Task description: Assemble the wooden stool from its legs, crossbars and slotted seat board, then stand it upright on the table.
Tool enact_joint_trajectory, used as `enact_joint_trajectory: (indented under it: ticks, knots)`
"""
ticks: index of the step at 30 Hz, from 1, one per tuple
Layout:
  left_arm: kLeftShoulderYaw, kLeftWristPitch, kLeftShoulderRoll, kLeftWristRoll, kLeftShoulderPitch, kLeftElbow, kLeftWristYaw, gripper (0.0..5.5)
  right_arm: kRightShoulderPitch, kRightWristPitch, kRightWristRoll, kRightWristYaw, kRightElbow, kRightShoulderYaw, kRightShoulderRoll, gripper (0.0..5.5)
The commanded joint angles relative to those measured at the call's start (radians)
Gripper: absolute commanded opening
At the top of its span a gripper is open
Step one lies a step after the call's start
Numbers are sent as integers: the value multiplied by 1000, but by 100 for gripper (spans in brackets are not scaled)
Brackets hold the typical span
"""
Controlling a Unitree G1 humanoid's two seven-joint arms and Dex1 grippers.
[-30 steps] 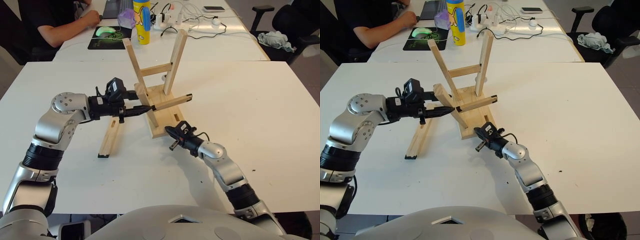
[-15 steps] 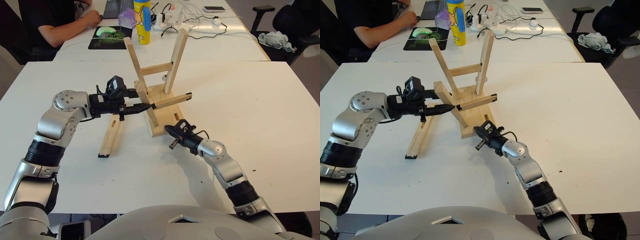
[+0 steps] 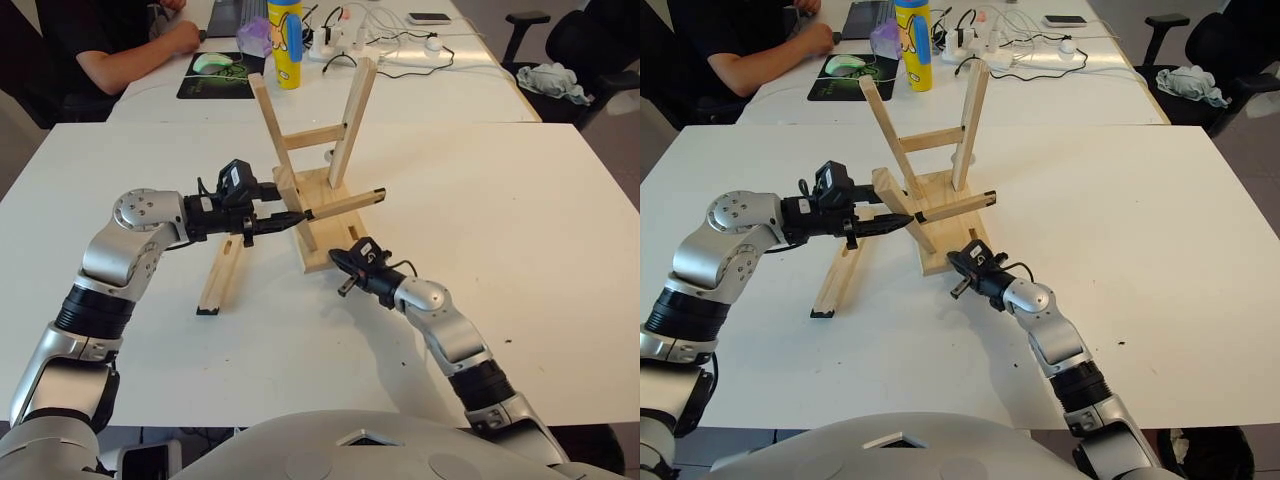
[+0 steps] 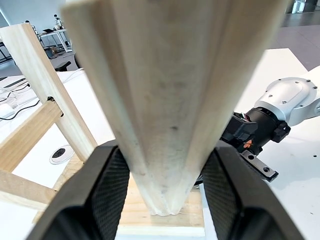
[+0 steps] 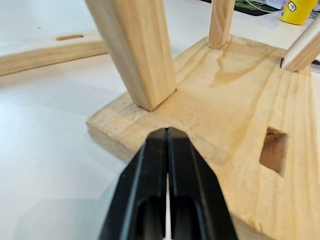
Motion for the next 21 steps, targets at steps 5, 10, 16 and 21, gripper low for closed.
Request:
enact_joint_trajectory:
  ticks: [5,10,16,21]
  knots:
    - [-137,136,12,157,121,175,-23,207,28,2,44,-37,81,-87,72,0]
    - [-138,133,8,159,112,179,-30,207,-20,3,-31,-78,182,-63,87,0]
    - [-122,80,-14,184,86,205,0,207,-44,87,-99,-140,275,-32,92,0]
    - [-61,92,-35,141,68,194,38,243,-23,123,-114,-108,272,-4,70,0]
